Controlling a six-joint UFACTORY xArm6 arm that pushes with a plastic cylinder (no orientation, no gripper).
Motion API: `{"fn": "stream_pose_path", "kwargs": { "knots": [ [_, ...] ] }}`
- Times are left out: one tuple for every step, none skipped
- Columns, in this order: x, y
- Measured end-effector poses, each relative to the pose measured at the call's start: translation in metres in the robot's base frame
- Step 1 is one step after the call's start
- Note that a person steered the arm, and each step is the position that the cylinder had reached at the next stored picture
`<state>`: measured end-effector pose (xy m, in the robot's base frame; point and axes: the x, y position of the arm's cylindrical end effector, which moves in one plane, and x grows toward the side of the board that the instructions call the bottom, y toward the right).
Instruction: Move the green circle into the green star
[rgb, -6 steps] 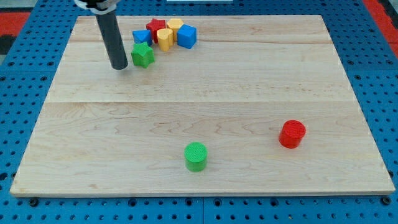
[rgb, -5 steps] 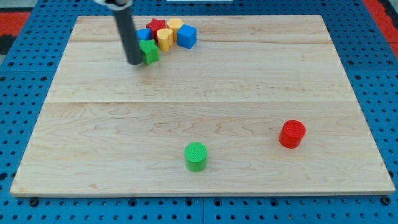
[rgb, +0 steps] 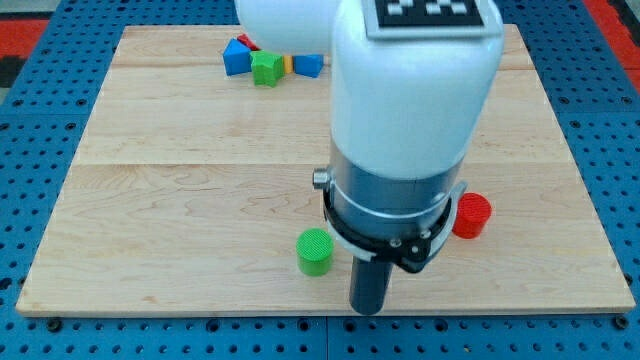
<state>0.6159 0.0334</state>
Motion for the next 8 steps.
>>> {"fn": "stream_pose_path", "kwargs": {
  "knots": [
    [-0.055, -0.021],
    [-0.095, -0.023],
    [-0.108, -0.044],
    [-0.079, -0.035],
    [-0.067, -0.014],
    [-0.021, -0.037],
    [-0.013, -0.086],
    [-0.048, -0.103]
  ]
}}
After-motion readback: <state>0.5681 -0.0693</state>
